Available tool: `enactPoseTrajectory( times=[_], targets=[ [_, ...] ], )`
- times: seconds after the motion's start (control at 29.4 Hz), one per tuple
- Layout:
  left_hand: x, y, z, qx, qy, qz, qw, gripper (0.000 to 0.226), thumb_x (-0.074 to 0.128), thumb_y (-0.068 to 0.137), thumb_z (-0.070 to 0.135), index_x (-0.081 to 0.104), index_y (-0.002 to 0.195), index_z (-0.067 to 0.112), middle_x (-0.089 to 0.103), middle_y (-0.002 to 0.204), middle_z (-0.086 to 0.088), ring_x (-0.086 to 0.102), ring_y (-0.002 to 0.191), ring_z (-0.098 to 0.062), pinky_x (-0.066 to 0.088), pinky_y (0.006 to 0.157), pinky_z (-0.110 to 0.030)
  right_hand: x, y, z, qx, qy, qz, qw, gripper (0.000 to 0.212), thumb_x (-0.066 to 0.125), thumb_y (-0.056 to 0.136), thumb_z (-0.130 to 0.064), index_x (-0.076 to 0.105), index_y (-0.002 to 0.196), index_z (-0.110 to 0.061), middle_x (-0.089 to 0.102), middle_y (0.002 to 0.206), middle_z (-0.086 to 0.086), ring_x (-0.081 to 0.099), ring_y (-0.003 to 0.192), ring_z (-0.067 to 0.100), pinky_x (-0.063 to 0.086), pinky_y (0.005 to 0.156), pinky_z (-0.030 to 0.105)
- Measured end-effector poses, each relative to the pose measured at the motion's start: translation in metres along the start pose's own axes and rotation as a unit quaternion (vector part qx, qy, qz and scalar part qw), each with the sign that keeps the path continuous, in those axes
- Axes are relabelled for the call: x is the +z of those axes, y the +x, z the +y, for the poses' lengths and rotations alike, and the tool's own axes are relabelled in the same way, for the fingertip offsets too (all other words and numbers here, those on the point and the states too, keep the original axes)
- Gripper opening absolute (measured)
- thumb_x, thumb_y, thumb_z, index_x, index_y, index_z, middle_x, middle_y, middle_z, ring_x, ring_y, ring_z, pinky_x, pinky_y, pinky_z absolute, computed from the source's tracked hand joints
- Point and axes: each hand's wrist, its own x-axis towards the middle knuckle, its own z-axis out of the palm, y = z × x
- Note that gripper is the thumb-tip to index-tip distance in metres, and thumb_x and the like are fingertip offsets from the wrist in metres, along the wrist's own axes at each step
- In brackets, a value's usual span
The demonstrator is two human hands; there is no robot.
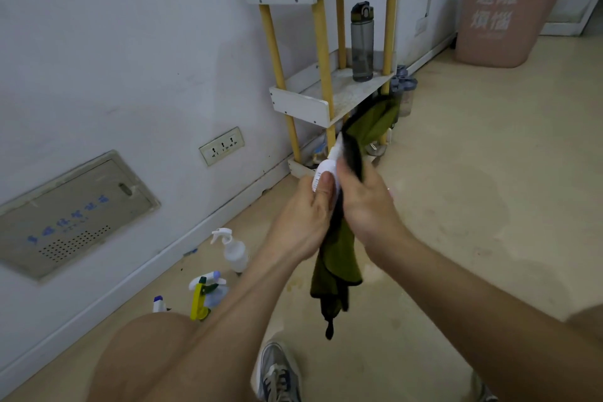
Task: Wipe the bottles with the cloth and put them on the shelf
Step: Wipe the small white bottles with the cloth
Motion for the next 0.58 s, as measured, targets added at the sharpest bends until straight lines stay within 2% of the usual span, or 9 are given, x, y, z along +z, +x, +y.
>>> enactPoseTrajectory(
  times=[0.07, 0.14, 0.2, 0.24, 0.31, 0.37, 0.48, 0.51, 0.58],
  targets=[
    [0.002, 0.003, -0.002, -0.021, -0.063, 0.001, 0.998, 0.045, 0.027, 0.100, 0.060, 0.051, 0.111, 0.023, 0.064, 0.087, -0.001, 0.063, 0.074, -0.017, 0.055, 0.072, -0.043, 0.009, -0.009, 0.009, -0.045, -0.040, -0.030, 0.998, 0.022, 0.046, 0.103, -0.032, 0.054, 0.114, -0.049, 0.059, 0.126, -0.007, 0.056, 0.115, 0.006, 0.042, 0.102, 0.022],
    [-0.002, 0.005, -0.004, -0.022, -0.106, 0.013, 0.994, 0.038, 0.031, 0.102, 0.053, 0.051, 0.106, 0.020, 0.062, 0.076, -0.003, 0.059, 0.055, -0.014, 0.052, 0.054, -0.035, 0.013, -0.014, 0.011, -0.051, -0.051, -0.060, 0.996, 0.026, 0.048, 0.101, -0.035, 0.054, 0.112, -0.057, 0.057, 0.131, -0.010, 0.055, 0.119, 0.007, 0.046, 0.101, 0.031],
    [-0.003, 0.004, -0.003, -0.031, -0.107, 0.019, 0.994, 0.044, 0.027, 0.103, 0.053, 0.052, 0.101, 0.017, 0.060, 0.069, -0.005, 0.054, 0.044, -0.014, 0.044, 0.044, -0.034, 0.011, -0.011, 0.011, -0.027, -0.038, -0.075, 0.996, 0.020, 0.048, 0.099, -0.040, 0.059, 0.105, -0.055, 0.063, 0.123, -0.006, 0.062, 0.111, 0.011, 0.052, 0.095, 0.033],
    [-0.001, 0.002, 0.000, -0.040, -0.087, 0.013, 0.995, 0.049, 0.023, 0.102, 0.056, 0.052, 0.098, 0.017, 0.060, 0.067, -0.004, 0.053, 0.042, -0.013, 0.044, 0.044, -0.032, 0.008, -0.007, 0.008, -0.007, -0.023, -0.070, 0.997, 0.016, 0.048, 0.100, -0.039, 0.061, 0.100, -0.048, 0.066, 0.115, -0.003, 0.064, 0.103, 0.012, 0.054, 0.088, 0.028],
    [0.006, -0.006, 0.006, -0.047, -0.031, -0.012, 0.998, 0.054, 0.015, 0.099, 0.062, 0.050, 0.094, 0.021, 0.064, 0.065, -0.002, 0.059, 0.046, -0.015, 0.049, 0.050, -0.033, 0.002, 0.001, 0.002, 0.043, 0.007, -0.030, 0.999, 0.015, 0.045, 0.103, -0.037, 0.060, 0.099, -0.035, 0.065, 0.106, 0.000, 0.062, 0.097, 0.013, 0.052, 0.086, 0.027],
    [0.012, -0.009, 0.009, -0.038, 0.030, 0.001, 0.999, 0.055, 0.013, 0.097, 0.064, 0.050, 0.097, 0.023, 0.067, 0.073, -0.001, 0.065, 0.063, -0.018, 0.055, 0.065, -0.040, -0.001, 0.003, -0.001, 0.095, 0.025, -0.012, 0.995, 0.025, 0.044, 0.103, -0.040, 0.059, 0.116, -0.026, 0.063, 0.100, -0.003, 0.063, 0.099, 0.015, 0.053, 0.091, 0.033],
    [0.006, 0.005, 0.006, -0.045, 0.062, 0.074, 0.994, 0.053, 0.015, 0.098, 0.062, 0.049, 0.099, 0.021, 0.060, 0.084, 0.000, 0.060, 0.078, -0.019, 0.051, 0.077, -0.042, 0.001, -0.005, 0.001, 0.125, 0.054, -0.044, 0.990, 0.020, 0.045, 0.103, -0.038, 0.059, 0.093, -0.029, 0.064, 0.081, -0.009, 0.064, 0.069, -0.001, 0.050, 0.060, 0.014],
    [0.003, 0.011, 0.005, -0.051, 0.052, 0.092, 0.993, 0.055, 0.016, 0.098, 0.062, 0.049, 0.101, 0.018, 0.059, 0.088, -0.003, 0.059, 0.082, -0.022, 0.050, 0.078, -0.044, 0.001, -0.008, 0.003, 0.129, 0.057, -0.058, 0.988, 0.021, 0.045, 0.103, -0.037, 0.056, 0.086, -0.032, 0.063, 0.079, -0.011, 0.062, 0.067, -0.002, 0.048, 0.060, 0.013],
    [0.001, 0.023, -0.001, -0.051, 0.034, 0.119, 0.991, 0.062, 0.019, 0.096, 0.063, 0.053, 0.107, 0.012, 0.057, 0.101, -0.011, 0.058, 0.093, -0.030, 0.050, 0.085, -0.050, 0.002, -0.012, 0.004, 0.151, 0.060, -0.069, 0.984, 0.021, 0.047, 0.103, -0.035, 0.053, 0.083, -0.034, 0.060, 0.081, -0.012, 0.059, 0.074, 0.001, 0.050, 0.073, 0.023]
  ],
)
